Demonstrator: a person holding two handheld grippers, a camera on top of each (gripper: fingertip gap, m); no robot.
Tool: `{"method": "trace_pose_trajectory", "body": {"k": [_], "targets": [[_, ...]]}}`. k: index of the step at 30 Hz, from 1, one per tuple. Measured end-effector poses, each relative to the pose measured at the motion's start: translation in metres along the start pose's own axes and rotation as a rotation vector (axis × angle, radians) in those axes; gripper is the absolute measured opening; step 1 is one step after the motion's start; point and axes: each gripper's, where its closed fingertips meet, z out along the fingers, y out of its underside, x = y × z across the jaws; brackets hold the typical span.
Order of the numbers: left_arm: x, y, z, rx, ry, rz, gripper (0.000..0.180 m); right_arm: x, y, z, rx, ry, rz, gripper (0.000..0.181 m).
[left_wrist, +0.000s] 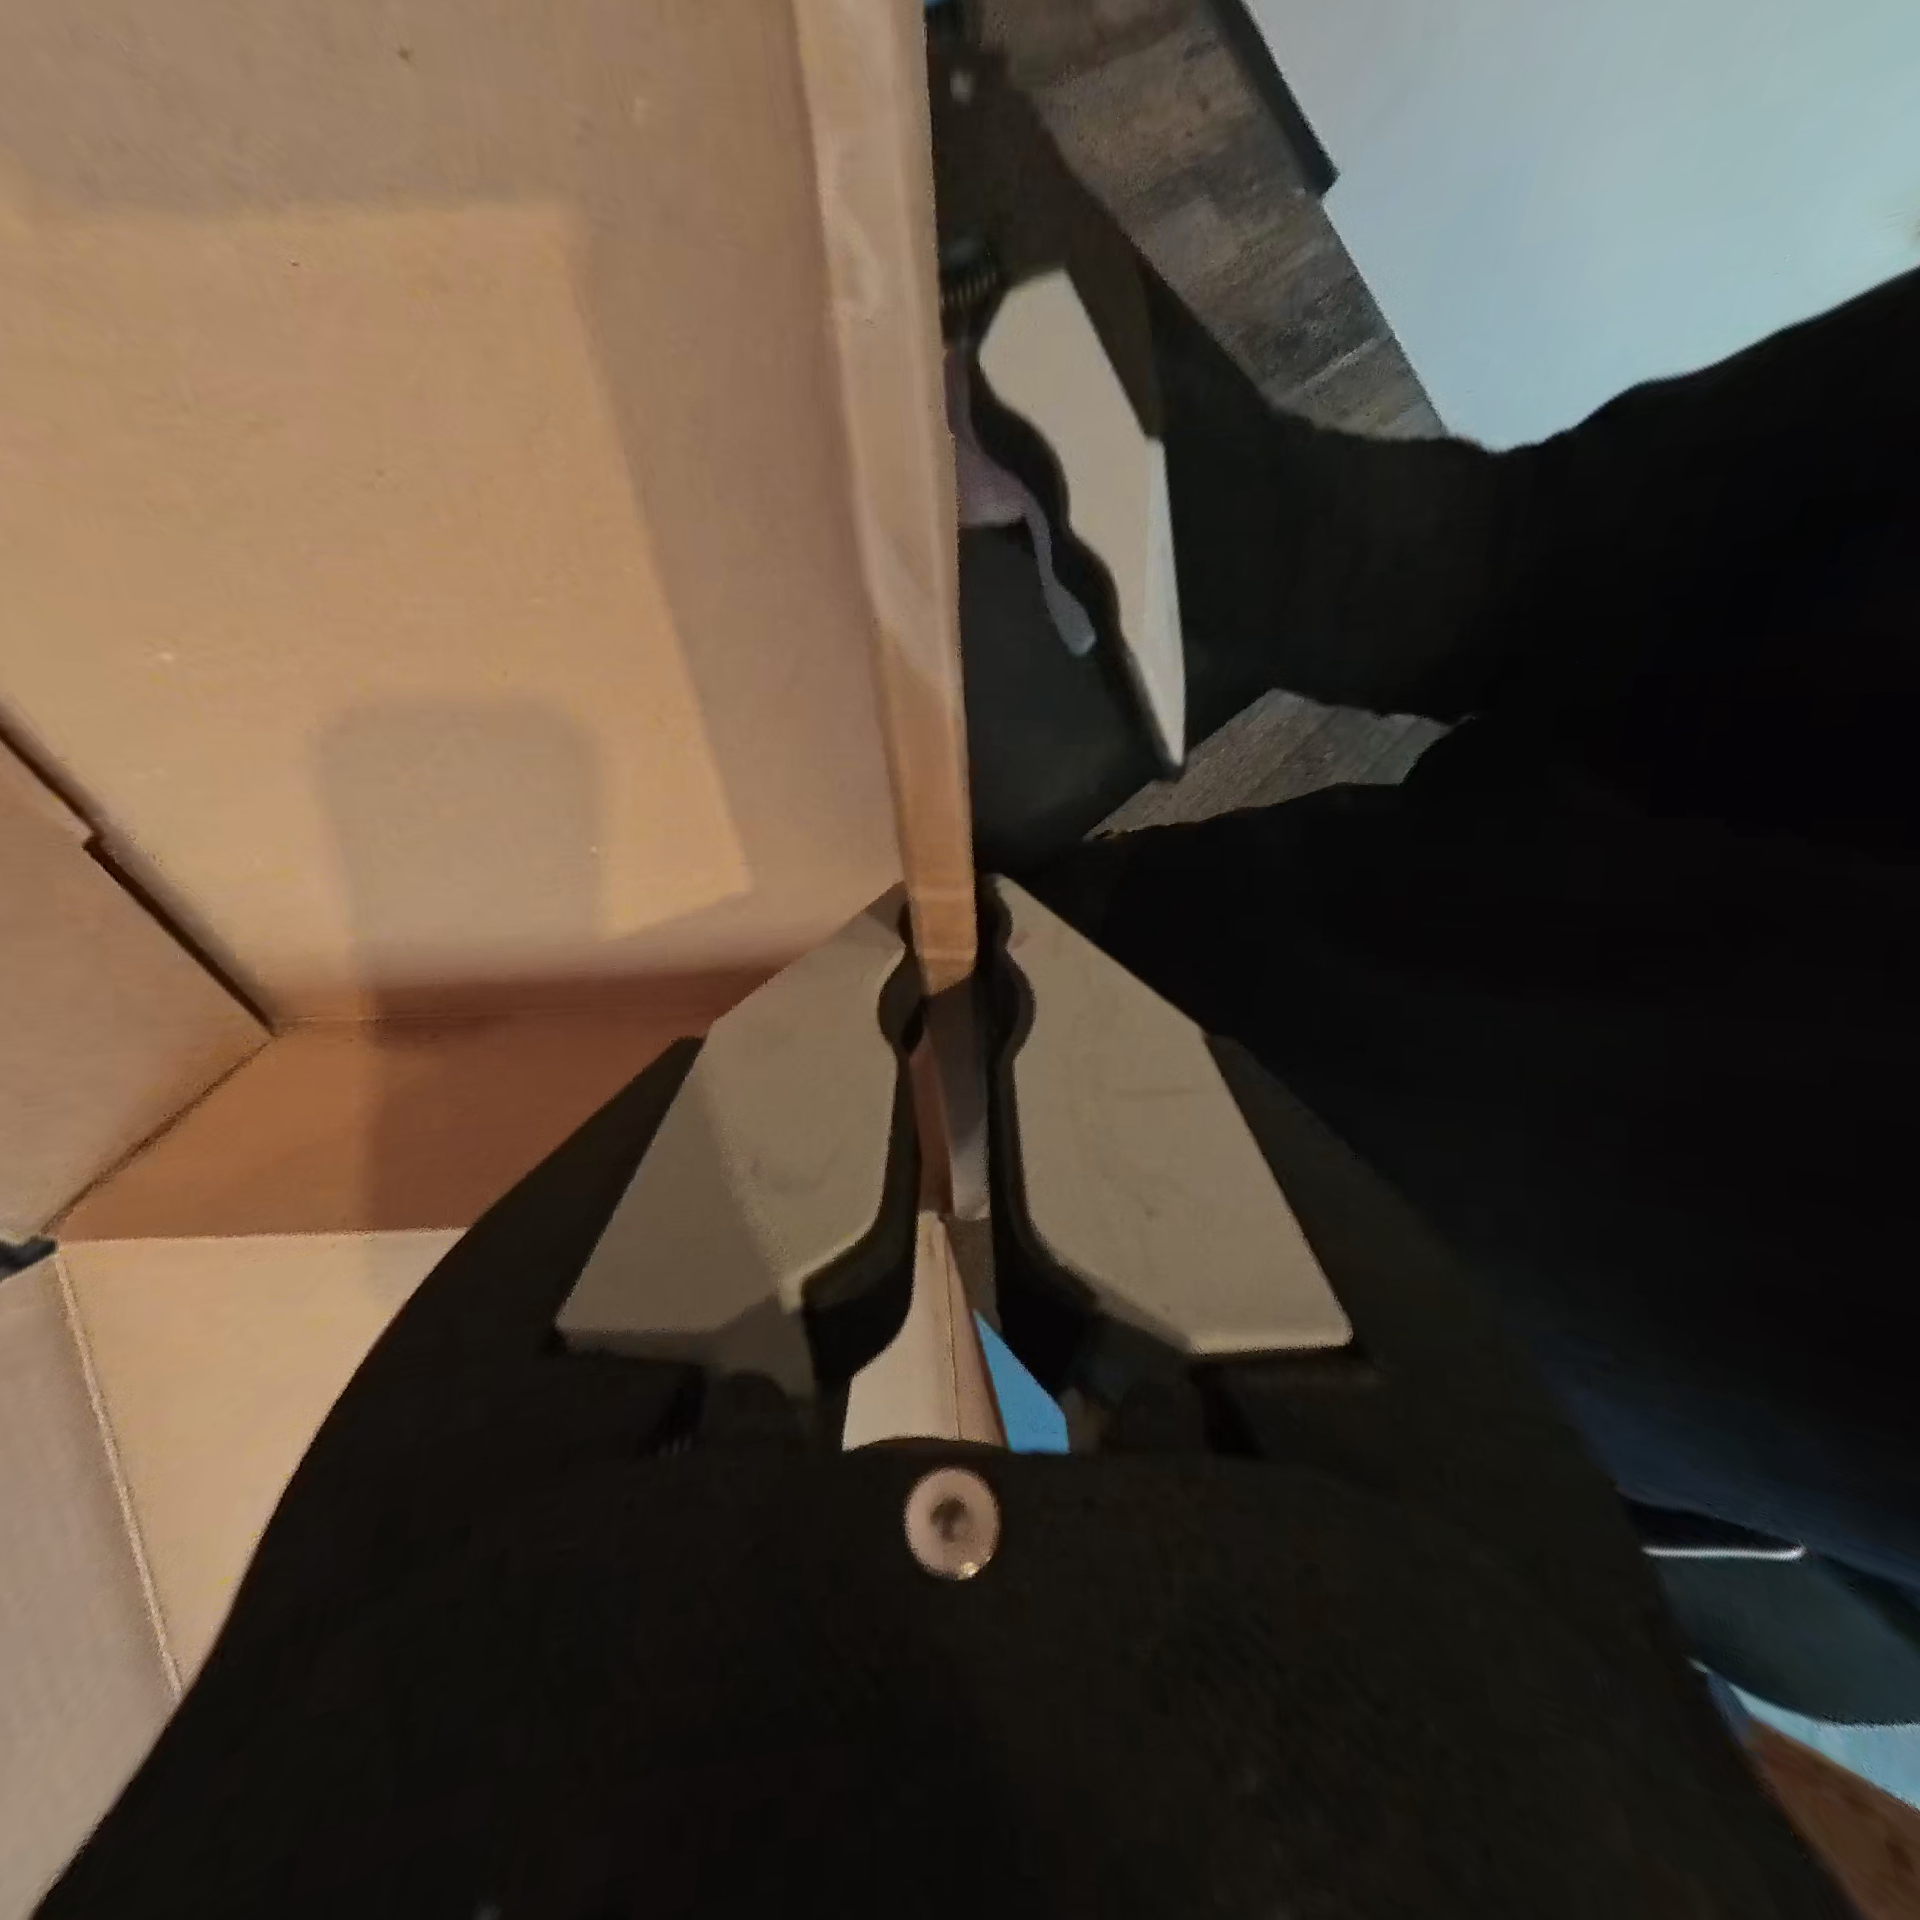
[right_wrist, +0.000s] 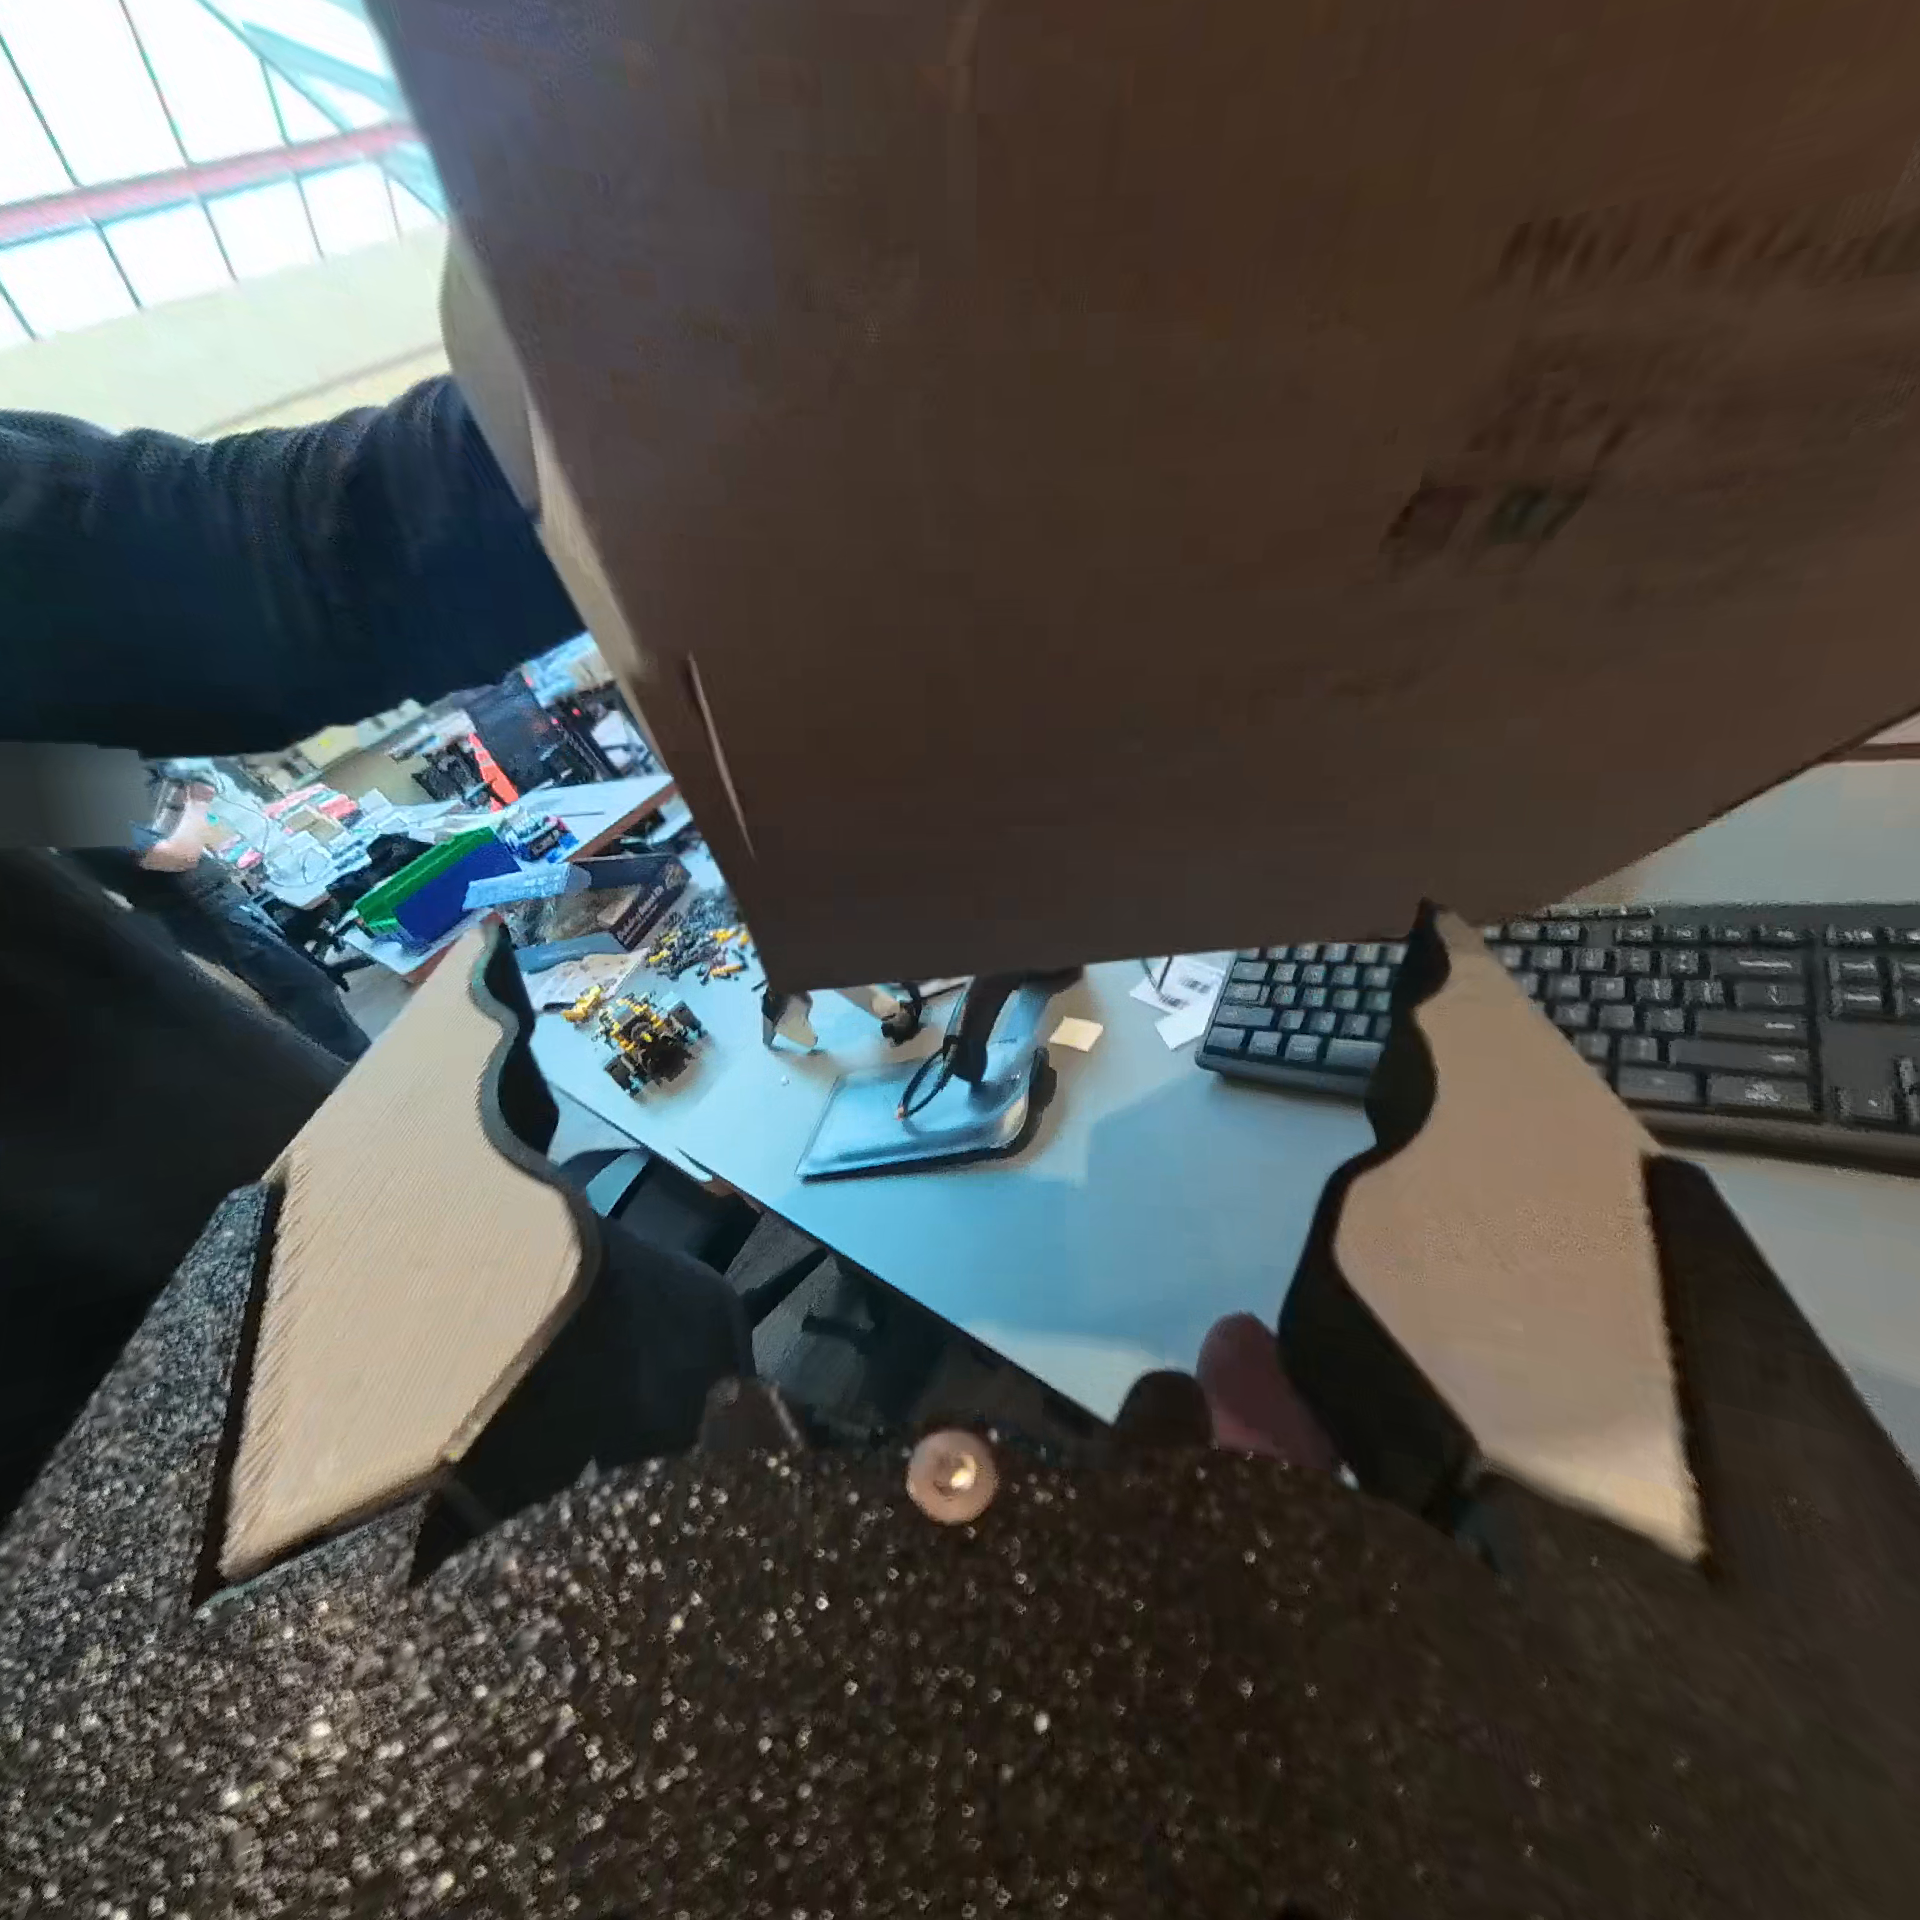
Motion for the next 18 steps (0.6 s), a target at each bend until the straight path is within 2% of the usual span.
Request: {"method": "trace_pose_trajectory", "body": {"k": [3, 7, 10, 13, 16, 18], "targets": [[0.0, -0.015, -0.009, 0.083, 0.019, -0.012, 0.005, 0.013, 0.004, 0.008, 0.106, 0.03, 0.04, 0.157], [0.005, -0.042, -0.022, 0.189, 0.024, -0.003, 0.005, 0.021, 0.018, 0.02, 0.289, -0.096, 0.212, 0.157], [0.014, -0.059, -0.027, 0.229, 0.039, 0.031, 0.005, 0.019, 0.033, 0.034, 0.376, -0.283, 0.419, 0.158], [0.028, -0.064, -0.023, 0.223, 0.074, 0.094, 0.005, -0.001, 0.031, 0.034, 0.486, -0.63, 0.631, 0.16], [0.04, -0.058, -0.014, 0.181, 0.093, 0.19, 0.005, -0.02, 0.031, 0.015, 0.604, -1.056, 0.827, 0.153], [0.053, -0.049, -0.008, 0.132, 0.102, 0.274, 0.005, -0.024, 0.038, 0.007, 0.669, -1.25, 0.948, 0.146]]}}
